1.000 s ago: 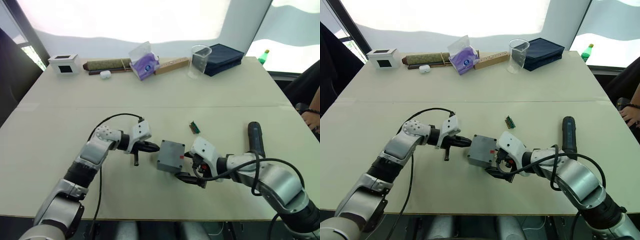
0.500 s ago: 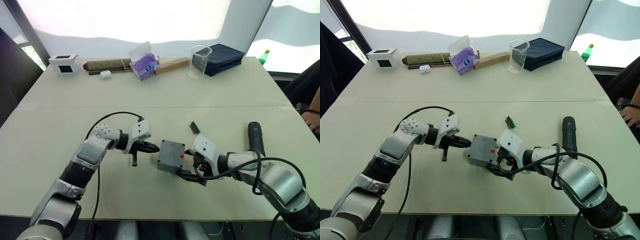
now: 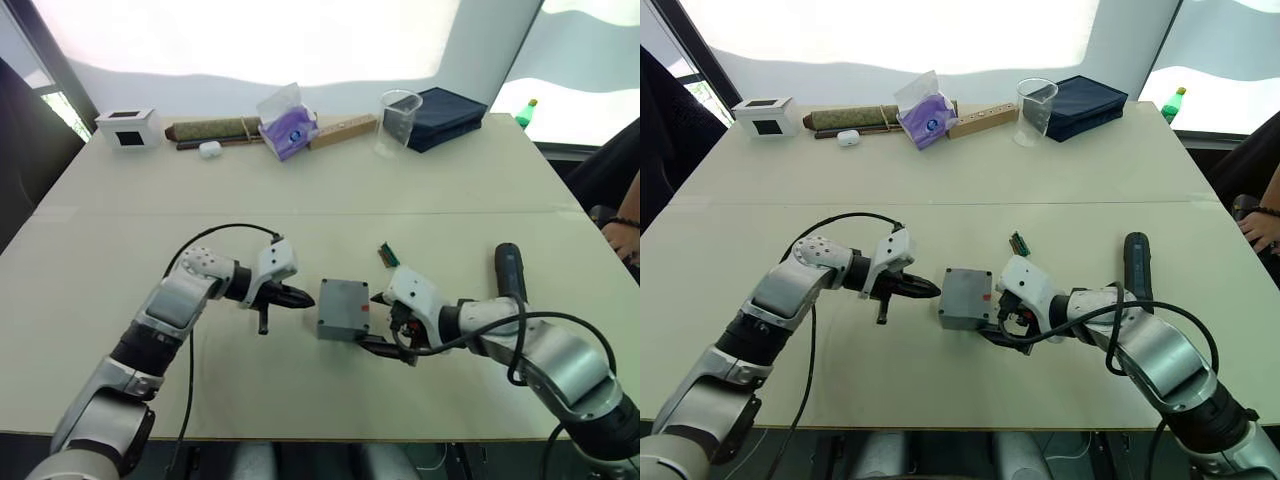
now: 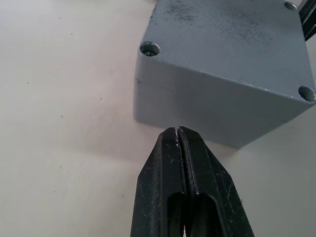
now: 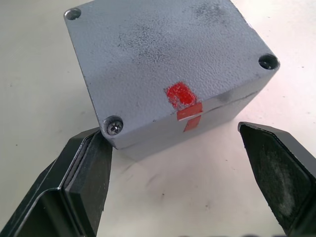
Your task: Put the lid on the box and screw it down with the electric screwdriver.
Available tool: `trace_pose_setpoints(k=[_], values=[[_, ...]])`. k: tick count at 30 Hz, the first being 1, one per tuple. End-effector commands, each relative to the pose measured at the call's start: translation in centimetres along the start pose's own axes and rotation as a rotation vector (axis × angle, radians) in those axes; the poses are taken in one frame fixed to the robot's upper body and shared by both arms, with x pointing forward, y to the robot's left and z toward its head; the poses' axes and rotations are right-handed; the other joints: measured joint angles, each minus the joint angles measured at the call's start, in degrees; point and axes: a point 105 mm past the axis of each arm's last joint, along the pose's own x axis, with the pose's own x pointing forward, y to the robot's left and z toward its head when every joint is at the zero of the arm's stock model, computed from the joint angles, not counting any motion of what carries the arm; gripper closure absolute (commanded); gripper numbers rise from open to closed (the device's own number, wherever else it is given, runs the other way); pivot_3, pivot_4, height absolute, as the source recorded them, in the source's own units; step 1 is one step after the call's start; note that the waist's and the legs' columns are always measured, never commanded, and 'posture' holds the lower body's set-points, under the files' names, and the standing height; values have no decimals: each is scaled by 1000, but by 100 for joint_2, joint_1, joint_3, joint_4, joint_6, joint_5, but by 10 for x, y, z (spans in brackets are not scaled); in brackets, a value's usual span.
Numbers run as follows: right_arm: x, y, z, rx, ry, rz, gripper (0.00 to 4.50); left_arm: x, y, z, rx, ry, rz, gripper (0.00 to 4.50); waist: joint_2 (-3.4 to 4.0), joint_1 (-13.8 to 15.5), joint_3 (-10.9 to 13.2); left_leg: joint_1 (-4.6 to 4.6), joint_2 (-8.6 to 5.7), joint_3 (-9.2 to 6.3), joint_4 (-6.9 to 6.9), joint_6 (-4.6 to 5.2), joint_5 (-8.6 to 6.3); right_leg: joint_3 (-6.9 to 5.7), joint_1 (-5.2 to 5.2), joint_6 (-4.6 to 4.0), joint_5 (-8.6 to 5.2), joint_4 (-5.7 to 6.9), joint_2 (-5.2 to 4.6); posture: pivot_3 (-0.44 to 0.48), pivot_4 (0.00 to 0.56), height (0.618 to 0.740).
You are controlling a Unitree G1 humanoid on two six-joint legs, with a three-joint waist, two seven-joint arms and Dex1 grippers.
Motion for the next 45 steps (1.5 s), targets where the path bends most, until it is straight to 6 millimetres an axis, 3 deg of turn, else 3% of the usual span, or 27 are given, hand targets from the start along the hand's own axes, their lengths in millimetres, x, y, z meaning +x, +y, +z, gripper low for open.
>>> trace_pose_setpoints(k=[1,8,10,13,16,23,26,32,45], values=[[-27,-3,23,-38,-69,8,79,-19,12,18,-2,-58,38,4500,3,1,2,0,0,0,0,0,0,0,0,0,0,0,0,0,150,740],[-70,-31,67,103,-323,-66,79,-43,32,49,-67,-236,81,4500,-1,1,5,-1,0,-1,1,9,-5,-1,2,0,0,0,0,0,150,740],[-75,-64,74,154,-415,-231,79,-45,38,67,-60,-317,98,4500,-1,-15,5,0,0,-2,-1,10,-6,-1,0,0,0,0,2,0,150,740],[-53,-103,51,183,-347,-422,79,-38,43,80,-26,-357,123,4500,-3,-5,4,-1,0,-2,4,9,-5,-1,1,0,0,1,1,0,150,740],[-29,-109,37,153,-294,-411,79,-29,41,78,16,-332,131,4500,-3,-16,4,-2,0,2,2,-3,2,2,-2,1,0,-3,0,0,150,740],[-5,-128,26,200,-298,-421,79,-23,42,78,29,-345,174,4500,-2,-91,4,-2,1,4,0,-11,6,6,-21,1,0,6,1,0,150,740],[5,-130,24,187,-279,-410,815,-18,41,72,31,-332,178,4500,-2,-139,4,-2,1,4,-5,-11,6,6,-14,1,0,6,1,0,150,740],[15,-131,23,169,-260,-389,3047,-15,39,68,31,-320,179,4500,-2,-164,4,-2,1,4,-3,-11,6,5,-16,1,0,7,1,0,150,740],[27,-131,29,137,-261,-363,3047,-11,37,63,26,-296,175,4500,-1,-166,4,-1,1,4,-3,-12,7,5,-15,1,1,8,0,0,150,740]])
